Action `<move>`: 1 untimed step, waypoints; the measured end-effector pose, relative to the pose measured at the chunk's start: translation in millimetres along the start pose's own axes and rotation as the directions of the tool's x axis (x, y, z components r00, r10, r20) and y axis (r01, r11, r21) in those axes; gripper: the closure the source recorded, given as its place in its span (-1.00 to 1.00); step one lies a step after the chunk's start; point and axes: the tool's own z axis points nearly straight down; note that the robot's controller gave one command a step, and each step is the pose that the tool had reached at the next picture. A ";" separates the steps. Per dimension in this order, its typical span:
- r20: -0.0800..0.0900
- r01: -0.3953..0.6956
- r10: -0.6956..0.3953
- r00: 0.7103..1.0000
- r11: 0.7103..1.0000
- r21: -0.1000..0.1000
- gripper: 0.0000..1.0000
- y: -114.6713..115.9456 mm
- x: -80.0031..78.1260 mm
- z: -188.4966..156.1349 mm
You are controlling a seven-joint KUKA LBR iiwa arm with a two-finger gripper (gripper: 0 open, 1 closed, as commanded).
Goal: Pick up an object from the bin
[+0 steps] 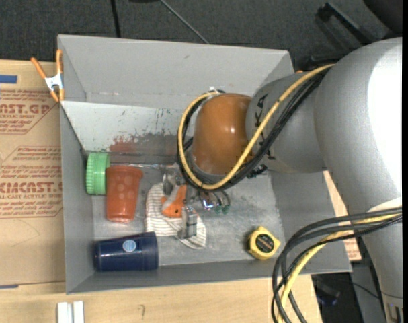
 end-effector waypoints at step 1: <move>0.002 0.007 -0.007 1.000 1.000 0.000 -1.00 1.1 0.7 1.0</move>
Offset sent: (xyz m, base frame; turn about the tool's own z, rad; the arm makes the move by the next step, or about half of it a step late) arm 0.0000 0.0000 0.0000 0.0000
